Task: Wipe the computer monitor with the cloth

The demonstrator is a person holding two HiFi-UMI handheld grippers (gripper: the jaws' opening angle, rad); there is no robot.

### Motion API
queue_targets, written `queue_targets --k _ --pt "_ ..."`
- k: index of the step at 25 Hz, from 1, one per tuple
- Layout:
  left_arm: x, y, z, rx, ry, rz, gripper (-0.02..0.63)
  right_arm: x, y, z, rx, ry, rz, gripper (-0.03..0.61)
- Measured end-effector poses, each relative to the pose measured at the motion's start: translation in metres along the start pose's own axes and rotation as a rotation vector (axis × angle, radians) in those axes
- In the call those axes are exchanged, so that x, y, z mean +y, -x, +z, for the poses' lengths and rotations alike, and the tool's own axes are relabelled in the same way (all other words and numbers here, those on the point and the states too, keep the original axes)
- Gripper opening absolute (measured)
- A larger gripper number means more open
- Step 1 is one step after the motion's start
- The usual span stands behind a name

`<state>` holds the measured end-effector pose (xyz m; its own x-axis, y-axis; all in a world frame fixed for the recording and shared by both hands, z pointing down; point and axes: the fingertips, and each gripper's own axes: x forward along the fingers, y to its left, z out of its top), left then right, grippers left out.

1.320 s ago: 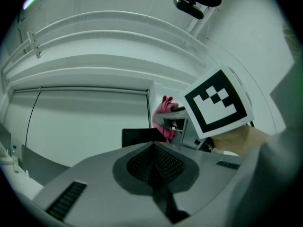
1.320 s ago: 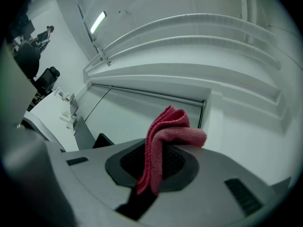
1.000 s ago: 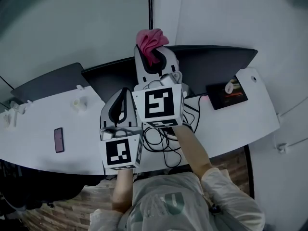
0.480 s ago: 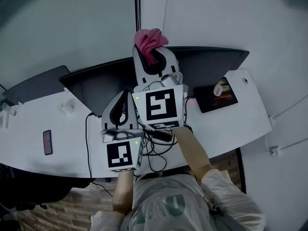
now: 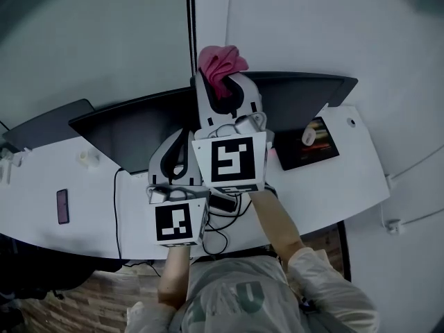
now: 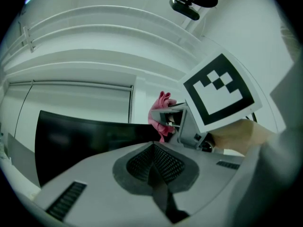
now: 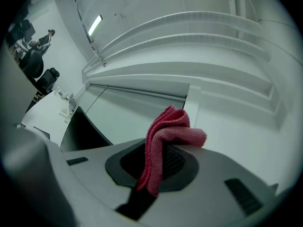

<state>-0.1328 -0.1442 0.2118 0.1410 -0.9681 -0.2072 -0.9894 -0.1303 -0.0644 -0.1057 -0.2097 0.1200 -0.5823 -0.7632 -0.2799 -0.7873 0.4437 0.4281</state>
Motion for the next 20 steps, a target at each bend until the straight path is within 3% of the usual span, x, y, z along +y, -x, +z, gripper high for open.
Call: queue_targets --k 9,20 --pt "-0.061 -0.037 -0.002 -0.007 0.016 0.096 0.015 -0.057 0.024 -0.021 0.015 0.035 0.087 0.057" --pt "-0.161 -0.092 -0.021 -0.014 0.038 0.065 0.015 -0.158 0.057 -0.063 0.004 0.022 0.079 0.057"
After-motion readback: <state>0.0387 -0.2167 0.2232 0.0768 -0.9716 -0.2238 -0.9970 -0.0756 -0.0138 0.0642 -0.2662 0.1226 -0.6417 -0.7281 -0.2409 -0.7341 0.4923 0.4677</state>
